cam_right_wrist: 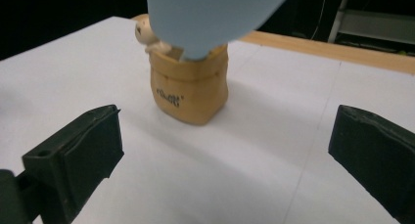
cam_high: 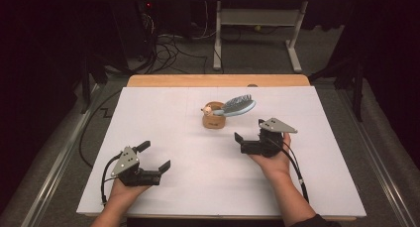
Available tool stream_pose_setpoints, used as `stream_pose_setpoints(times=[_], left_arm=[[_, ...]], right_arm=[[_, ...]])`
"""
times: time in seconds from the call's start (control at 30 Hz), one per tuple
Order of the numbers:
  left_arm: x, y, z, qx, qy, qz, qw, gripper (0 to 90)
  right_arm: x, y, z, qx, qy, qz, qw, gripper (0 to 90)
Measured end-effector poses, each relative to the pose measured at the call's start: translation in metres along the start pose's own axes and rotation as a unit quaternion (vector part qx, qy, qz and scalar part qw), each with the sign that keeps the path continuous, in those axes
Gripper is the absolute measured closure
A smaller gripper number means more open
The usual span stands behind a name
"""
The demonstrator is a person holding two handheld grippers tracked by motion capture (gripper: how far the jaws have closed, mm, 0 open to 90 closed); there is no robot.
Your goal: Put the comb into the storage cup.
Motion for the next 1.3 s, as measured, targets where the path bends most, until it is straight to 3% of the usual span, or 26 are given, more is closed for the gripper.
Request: stream_pose_setpoints(times=[0.4, 0.77, 0.87, 1.07, 1.3], left_arm=[[0.001, -0.005, -0.003, 0.004, 0.002, -0.017, 0.9999, 0.7], [0.001, -0.006, -0.006, 0.002, -0.005, -0.019, 0.9998, 0.7], [0.001, -0.005, -0.006, -0.002, -0.006, -0.02, 0.9998, 0.7], [-0.001, -0.005, -0.003, -0.005, -0.006, -0.02, 0.9998, 0.7], [0.001, -0.007, -0.007, 0.001, -0.002, -0.024, 0.9997, 0.6]], right_arm=[[-0.018, 0.002, -0.048, 0.003, 0.003, -0.012, 0.9999, 0.1], [-0.036, 0.017, -0.101, -0.022, 0.022, -0.023, 0.9993, 0.2], [-0.036, 0.023, -0.115, -0.031, 0.036, -0.012, 0.9988, 0.2], [-0.031, 0.028, -0.122, -0.036, 0.067, 0.003, 0.9971, 0.1], [-0.034, 0.027, -0.119, -0.038, 0.055, 0.003, 0.9978, 0.2]])
Point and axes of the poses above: each handheld gripper's, and its own axes: z roughly forward along the jaws, x roughly out of its top, y roughly to its right, the point moved 2 cm from there along z, roughly forward along the jaws, and after that the axes turned 13 degrees about y, right-handed, at the moved point
